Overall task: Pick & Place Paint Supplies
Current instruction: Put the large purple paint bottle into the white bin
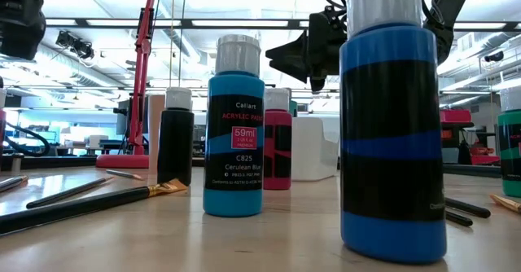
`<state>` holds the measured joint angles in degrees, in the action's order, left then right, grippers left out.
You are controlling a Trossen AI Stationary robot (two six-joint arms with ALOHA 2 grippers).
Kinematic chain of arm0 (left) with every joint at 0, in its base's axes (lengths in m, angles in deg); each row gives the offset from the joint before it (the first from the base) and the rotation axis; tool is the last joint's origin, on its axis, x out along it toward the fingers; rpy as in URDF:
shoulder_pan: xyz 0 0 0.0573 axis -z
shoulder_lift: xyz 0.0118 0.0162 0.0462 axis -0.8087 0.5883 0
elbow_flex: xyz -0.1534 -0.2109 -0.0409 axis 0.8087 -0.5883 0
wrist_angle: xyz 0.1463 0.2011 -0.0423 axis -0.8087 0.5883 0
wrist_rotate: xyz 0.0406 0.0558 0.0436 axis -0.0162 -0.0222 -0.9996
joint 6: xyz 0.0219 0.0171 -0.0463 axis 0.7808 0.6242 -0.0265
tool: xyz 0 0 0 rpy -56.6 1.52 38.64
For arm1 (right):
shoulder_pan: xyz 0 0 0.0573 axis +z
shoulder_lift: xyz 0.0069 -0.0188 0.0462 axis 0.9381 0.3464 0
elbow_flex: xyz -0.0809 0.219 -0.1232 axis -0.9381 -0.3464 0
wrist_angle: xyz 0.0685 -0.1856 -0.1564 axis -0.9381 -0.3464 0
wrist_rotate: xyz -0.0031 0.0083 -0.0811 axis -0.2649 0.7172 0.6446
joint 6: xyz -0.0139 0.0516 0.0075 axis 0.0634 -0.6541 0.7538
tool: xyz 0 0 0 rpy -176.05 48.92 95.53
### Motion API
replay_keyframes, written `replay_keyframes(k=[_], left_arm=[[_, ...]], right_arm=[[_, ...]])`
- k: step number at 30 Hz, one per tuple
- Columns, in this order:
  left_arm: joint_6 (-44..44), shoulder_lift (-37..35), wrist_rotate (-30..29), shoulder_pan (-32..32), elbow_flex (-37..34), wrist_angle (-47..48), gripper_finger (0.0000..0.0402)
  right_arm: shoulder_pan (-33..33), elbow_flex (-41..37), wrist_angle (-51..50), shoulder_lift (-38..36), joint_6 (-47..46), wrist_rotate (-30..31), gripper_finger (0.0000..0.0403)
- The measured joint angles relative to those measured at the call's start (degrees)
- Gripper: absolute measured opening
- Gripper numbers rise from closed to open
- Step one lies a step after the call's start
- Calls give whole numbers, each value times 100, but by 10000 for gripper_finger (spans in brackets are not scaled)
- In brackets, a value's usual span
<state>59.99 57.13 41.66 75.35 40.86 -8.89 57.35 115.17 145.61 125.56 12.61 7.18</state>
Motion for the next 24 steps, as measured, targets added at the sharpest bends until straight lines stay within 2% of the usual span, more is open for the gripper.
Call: replay_keyframes(k=[6, 17, 24], left_arm=[[292, 169, -428, -4, 14, -37, 149], [129, 145, -340, -2, 3, -116, 149], [-296, 154, -353, -2, -21, -561, 146]], right_arm=[[0, 0, 2, 0, 2, 0, 198], [0, 0, 4, 0, 29, 0, 198], [0, 0, 7, -2, 39, 0, 198]])
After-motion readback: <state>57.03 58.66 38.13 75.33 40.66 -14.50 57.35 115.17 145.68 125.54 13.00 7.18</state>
